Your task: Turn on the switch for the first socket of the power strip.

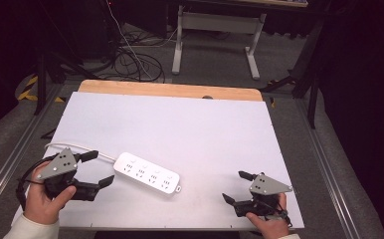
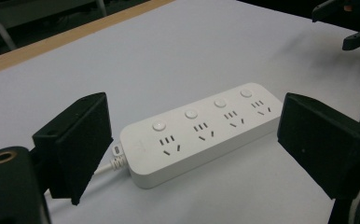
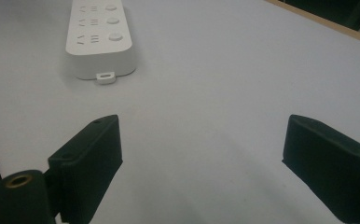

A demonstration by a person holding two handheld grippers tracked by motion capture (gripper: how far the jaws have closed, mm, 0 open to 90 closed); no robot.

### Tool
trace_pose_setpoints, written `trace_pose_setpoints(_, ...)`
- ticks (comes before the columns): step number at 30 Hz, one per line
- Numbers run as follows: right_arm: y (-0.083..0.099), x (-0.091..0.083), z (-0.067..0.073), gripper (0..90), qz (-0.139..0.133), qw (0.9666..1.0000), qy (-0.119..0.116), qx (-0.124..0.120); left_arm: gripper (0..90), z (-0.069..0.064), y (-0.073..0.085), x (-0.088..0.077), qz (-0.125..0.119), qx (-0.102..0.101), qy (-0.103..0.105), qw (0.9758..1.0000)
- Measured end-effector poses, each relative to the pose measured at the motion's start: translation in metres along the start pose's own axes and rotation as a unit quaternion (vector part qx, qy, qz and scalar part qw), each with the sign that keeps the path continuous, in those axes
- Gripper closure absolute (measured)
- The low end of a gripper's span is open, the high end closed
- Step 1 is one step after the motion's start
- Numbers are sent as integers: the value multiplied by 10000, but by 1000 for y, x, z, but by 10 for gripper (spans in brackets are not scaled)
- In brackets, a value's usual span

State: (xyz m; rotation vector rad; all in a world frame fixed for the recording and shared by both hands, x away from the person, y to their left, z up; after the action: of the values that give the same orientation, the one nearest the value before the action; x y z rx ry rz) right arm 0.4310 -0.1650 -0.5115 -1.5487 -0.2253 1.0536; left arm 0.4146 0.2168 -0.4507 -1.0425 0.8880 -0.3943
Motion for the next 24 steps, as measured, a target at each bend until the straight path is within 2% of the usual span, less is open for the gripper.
trace_pose_setpoints(4,0,0,0,124,-10,10000,-4,1,77,1,9,-8,-124,70,-116,9998)
trace_pose_setpoints(9,1,-1,1,114,12,10000,1,-44,74,1,24,-17,-166,38,-168,9997)
trace_pose_setpoints(11,1,0,1,110,14,10000,-3,-50,70,2,31,-20,-200,92,-226,9995)
trace_pose_setpoints(14,1,0,1,104,19,10000,-12,-50,68,1,40,-24,-241,43,-254,9994)
trace_pose_setpoints(16,1,0,1,103,23,10000,-8,-38,65,2,45,-26,-274,35,-354,9990)
trace_pose_setpoints(21,1,-1,1,102,10,10000,-21,-13,60,4,61,-29,-203,22,-574,9981)
trace_pose_setpoints(24,0,0,0,102,-2,10000,-45,-21,67,4,68,-27,-111,34,-547,9984)
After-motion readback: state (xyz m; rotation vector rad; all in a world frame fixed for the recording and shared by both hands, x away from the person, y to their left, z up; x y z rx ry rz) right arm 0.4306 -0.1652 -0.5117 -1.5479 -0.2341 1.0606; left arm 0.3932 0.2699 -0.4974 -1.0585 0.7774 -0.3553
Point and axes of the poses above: each handheld gripper's, and its own axes: x roughly forward along the jaws, y roughly out of its underside, z roughly to its left, the point moved 10 cm from there along x, roughly forward along the jaws, and after that the axes turned 13 degrees about x, right-handed, at the moved point
